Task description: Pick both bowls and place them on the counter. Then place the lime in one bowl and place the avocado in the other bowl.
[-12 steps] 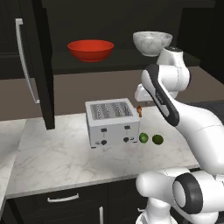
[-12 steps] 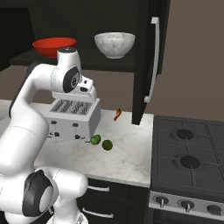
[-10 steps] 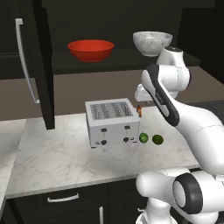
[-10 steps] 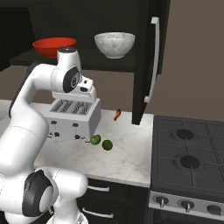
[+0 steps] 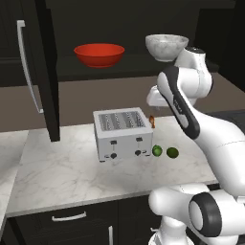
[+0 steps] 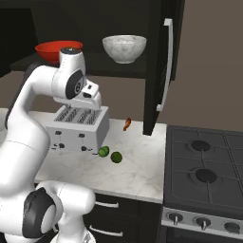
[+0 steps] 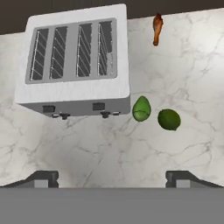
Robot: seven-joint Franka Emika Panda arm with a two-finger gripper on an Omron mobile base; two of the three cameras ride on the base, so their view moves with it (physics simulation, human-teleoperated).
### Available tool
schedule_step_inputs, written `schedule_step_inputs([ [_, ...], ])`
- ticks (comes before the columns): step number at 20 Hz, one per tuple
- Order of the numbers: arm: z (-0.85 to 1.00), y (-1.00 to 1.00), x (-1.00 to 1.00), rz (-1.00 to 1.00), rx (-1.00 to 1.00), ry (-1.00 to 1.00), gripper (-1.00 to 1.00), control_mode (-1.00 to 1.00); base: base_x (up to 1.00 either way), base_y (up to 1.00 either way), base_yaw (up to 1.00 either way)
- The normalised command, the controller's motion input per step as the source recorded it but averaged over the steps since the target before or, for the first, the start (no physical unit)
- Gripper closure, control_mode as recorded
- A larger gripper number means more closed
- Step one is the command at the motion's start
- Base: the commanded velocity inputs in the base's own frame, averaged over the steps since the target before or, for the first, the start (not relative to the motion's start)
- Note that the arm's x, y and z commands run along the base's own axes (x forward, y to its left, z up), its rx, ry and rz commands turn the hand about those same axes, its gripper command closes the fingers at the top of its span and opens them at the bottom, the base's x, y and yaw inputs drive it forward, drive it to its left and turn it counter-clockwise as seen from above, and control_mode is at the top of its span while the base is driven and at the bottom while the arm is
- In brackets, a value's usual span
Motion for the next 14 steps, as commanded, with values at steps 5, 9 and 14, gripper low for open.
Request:
schedule_step_inputs([
  [5, 0.38, 0.26, -0.04, -0.16, 0.17, 0.00, -1.00, -1.00, 0.00, 0.00, 0.00],
  [9, 0.39, 0.23, -0.06, -0.08, 0.21, 0.00, -1.00, -1.00, 0.00, 0.00, 0.00],
  [14, 0.33, 0.21, -0.14, -0.08, 0.20, 0.00, -1.00, -1.00, 0.00, 0.00, 0.00],
])
